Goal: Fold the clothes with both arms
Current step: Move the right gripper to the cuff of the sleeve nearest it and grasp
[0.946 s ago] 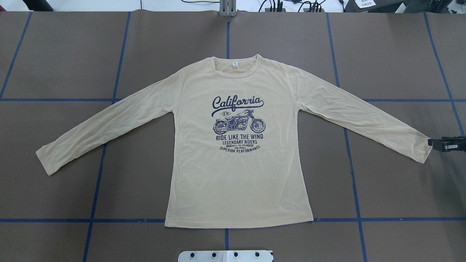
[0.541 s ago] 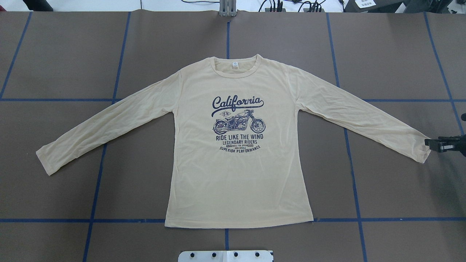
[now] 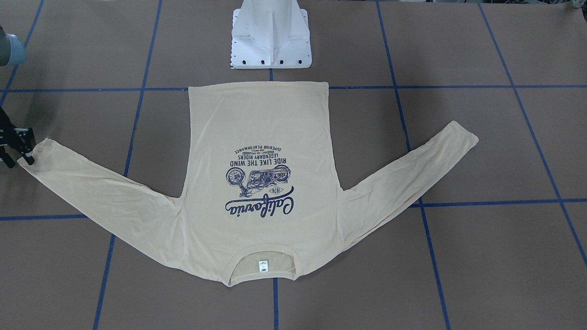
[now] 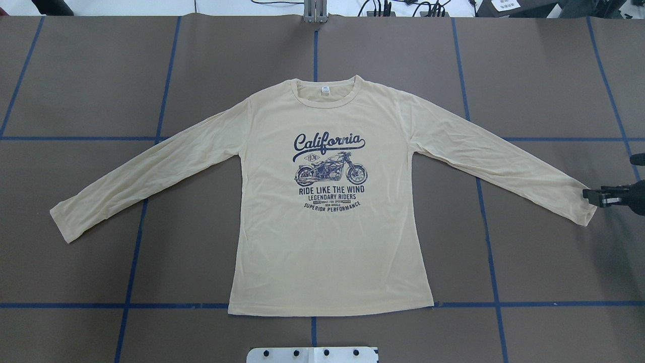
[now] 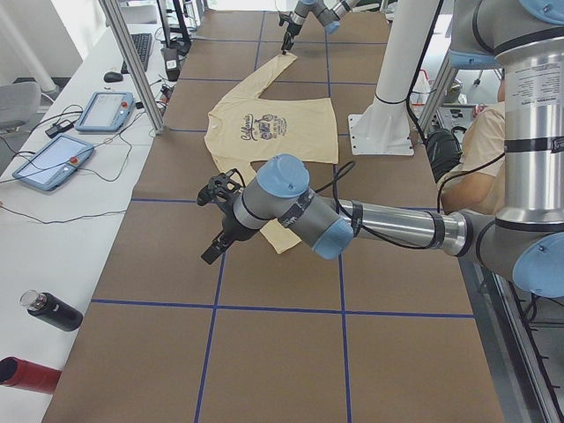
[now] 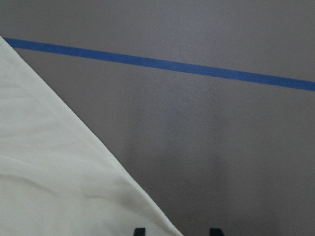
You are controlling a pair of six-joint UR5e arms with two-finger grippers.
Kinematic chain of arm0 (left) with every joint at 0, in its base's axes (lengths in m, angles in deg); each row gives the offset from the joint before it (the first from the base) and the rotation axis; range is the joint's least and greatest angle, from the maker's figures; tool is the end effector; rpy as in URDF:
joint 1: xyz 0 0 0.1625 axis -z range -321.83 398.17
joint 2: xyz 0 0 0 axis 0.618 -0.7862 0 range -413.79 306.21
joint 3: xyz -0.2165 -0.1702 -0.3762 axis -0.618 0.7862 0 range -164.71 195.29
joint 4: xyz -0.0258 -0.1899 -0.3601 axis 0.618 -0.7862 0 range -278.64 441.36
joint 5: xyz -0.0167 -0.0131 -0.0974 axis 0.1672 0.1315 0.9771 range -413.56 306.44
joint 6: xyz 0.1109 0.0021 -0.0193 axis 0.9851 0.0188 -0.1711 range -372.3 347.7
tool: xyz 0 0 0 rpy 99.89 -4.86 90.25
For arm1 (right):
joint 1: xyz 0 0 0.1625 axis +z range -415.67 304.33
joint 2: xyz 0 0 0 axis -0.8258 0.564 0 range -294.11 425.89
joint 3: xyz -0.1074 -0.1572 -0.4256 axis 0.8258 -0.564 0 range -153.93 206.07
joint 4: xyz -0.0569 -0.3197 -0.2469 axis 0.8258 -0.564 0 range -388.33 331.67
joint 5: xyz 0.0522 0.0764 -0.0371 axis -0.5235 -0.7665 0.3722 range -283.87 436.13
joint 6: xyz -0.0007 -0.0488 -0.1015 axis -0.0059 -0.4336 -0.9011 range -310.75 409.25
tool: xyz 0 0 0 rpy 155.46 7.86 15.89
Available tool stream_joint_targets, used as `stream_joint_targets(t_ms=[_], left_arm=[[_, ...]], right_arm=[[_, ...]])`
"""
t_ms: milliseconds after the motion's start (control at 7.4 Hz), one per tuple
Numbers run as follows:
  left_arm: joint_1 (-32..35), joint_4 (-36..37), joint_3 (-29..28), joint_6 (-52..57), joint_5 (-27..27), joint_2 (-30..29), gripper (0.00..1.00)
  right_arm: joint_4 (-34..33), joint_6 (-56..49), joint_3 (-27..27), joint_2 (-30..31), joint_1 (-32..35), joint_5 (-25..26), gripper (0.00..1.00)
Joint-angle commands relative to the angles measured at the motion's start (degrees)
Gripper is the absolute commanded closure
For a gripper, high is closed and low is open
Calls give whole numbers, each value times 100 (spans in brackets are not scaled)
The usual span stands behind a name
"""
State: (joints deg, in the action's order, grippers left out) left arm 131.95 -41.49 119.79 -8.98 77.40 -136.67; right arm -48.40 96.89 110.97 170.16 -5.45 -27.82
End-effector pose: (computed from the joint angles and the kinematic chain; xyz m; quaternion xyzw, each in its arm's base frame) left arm -0.0895 -0.4506 0.5761 0.3419 0.3080 0.1168 0.8801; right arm -0.1722 -0.3727 0.7347 0.2305 -0.3723 0.0098 0.8990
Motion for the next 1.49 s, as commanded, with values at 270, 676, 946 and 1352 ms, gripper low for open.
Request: stream_joint_targets(t_ms=[270, 676, 946, 1352], left_arm=[[9, 7, 0, -7, 0, 0, 0], [0, -2, 0, -7, 0, 0, 0], [0, -2, -9, -7, 0, -9, 0], [0, 7, -9, -7, 0, 0, 0]], right_arm=[[21, 8, -17, 50, -3, -20, 72], [12, -1, 166, 50, 5, -81, 100], [-85, 8, 658, 33, 93, -518, 100], [-2334, 17, 2086, -834, 708, -811, 100]])
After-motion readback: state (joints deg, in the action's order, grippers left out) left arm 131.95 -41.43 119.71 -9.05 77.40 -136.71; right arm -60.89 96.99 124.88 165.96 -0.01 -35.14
